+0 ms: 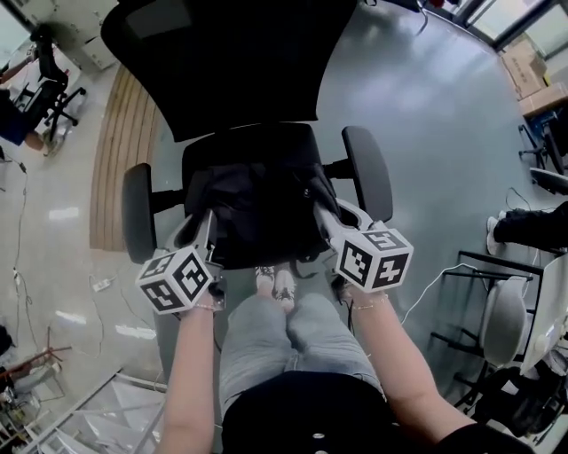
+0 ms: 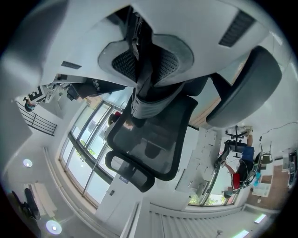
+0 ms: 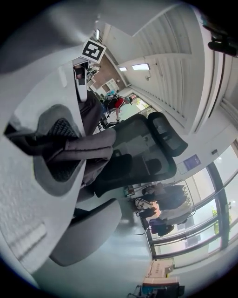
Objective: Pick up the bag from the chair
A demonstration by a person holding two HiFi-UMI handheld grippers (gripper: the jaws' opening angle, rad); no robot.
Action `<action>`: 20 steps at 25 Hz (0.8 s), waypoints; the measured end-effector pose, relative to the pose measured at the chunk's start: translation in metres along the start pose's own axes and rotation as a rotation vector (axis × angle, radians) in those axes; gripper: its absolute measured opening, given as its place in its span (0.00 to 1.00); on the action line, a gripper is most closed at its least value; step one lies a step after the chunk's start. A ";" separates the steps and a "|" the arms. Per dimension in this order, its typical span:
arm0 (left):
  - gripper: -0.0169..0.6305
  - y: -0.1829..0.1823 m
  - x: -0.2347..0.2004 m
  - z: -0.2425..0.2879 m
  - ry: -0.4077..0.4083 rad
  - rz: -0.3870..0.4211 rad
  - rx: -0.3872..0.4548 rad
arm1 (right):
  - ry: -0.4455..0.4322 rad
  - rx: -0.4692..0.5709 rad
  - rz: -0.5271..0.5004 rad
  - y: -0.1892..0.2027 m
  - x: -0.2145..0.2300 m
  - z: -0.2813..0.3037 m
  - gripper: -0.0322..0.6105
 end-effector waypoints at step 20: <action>0.16 -0.069 0.039 -0.081 0.144 -0.003 0.153 | -0.116 0.194 -0.064 -0.091 -0.053 -0.063 0.12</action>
Point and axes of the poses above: the fingertips, and each gripper's own axes: z forward along the fingers, x to its right, y out of its underside, the point moved 2 cm from there along -z, backward along the fingers, and after that the axes turned 5 degrees about -z, right-handed, at the moved point
